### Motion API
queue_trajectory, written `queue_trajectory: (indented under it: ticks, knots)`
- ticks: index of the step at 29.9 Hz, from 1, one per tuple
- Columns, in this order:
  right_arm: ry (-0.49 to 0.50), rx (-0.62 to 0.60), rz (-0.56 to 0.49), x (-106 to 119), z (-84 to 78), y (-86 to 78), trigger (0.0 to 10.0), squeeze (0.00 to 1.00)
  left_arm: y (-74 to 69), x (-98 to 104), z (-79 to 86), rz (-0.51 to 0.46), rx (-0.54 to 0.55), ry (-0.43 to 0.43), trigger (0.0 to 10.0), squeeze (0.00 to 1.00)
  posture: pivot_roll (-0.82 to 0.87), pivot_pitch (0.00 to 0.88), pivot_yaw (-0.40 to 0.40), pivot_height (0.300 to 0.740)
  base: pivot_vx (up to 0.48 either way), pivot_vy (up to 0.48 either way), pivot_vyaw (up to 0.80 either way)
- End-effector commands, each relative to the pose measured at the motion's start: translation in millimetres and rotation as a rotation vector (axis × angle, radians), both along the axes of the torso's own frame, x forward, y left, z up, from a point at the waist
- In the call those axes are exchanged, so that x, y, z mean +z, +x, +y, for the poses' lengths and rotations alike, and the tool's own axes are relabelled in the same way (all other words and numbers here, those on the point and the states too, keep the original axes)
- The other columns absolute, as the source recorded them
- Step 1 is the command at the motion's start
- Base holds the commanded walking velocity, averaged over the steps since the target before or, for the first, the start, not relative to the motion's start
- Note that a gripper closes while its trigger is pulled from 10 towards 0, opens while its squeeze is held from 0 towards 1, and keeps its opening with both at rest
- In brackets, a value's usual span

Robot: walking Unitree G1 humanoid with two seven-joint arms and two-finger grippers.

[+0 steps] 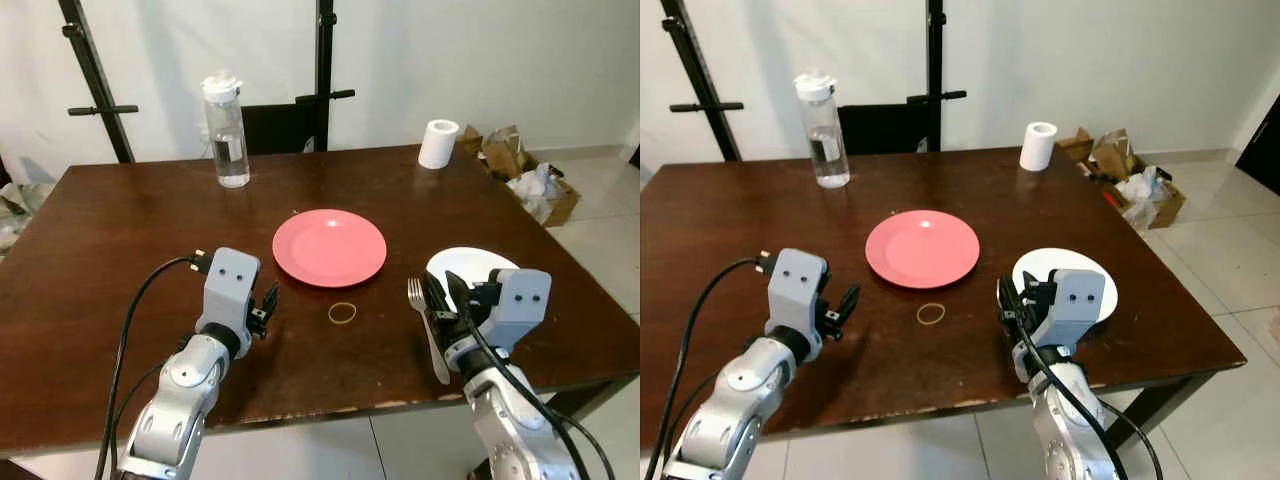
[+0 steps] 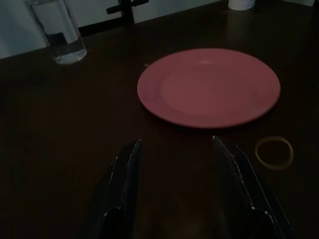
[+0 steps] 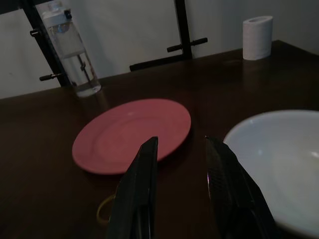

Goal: Setting the table

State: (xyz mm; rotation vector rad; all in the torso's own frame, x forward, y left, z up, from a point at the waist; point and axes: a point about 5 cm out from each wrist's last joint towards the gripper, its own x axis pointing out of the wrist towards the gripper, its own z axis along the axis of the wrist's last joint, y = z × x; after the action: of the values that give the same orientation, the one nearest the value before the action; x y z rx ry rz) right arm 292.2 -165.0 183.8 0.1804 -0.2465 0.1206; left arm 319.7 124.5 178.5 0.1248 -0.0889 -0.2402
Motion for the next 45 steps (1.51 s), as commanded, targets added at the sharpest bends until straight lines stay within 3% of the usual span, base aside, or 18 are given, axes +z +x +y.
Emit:
queue_trajectory:
  ticks: [1, 28, 38, 45]
  knots:
    - [0.01, -0.007, 0.033, -8, -3.0, -1.0, 10.0, 0.0, 0.5, -6, 1.8, 0.015, 0.019, 0.007, 10.0, 0.0, 0.04, 0.049, 0.067, 0.74, -0.412, 0.0, 0.0]
    - [0.001, 0.003, 0.063, -15, -1.3, -3.7, 10.0, 0.0, 2.3, -7, 1.8, 0.01, 0.019, 0.007, 10.0, 0.0, 0.04, 0.06, 0.075, 0.74, -0.374, 0.0, 0.0]
    - [0.032, 0.025, 0.069, -15, 1.2, -4.9, 10.0, 0.0, 2.9, -8, 2.0, 0.015, 0.02, 0.006, 10.0, 0.0, 0.04, 0.062, 0.078, 0.74, 0.0, 0.0, 0.0]
    - [0.002, 0.04, 0.082, -18, 2.9, -4.7, 10.0, 0.0, 3.7, -8, 2.4, 0.017, 0.022, 0.005, 10.0, 0.0, 0.04, 0.061, 0.078, 0.74, 0.0, 0.0, 0.22]
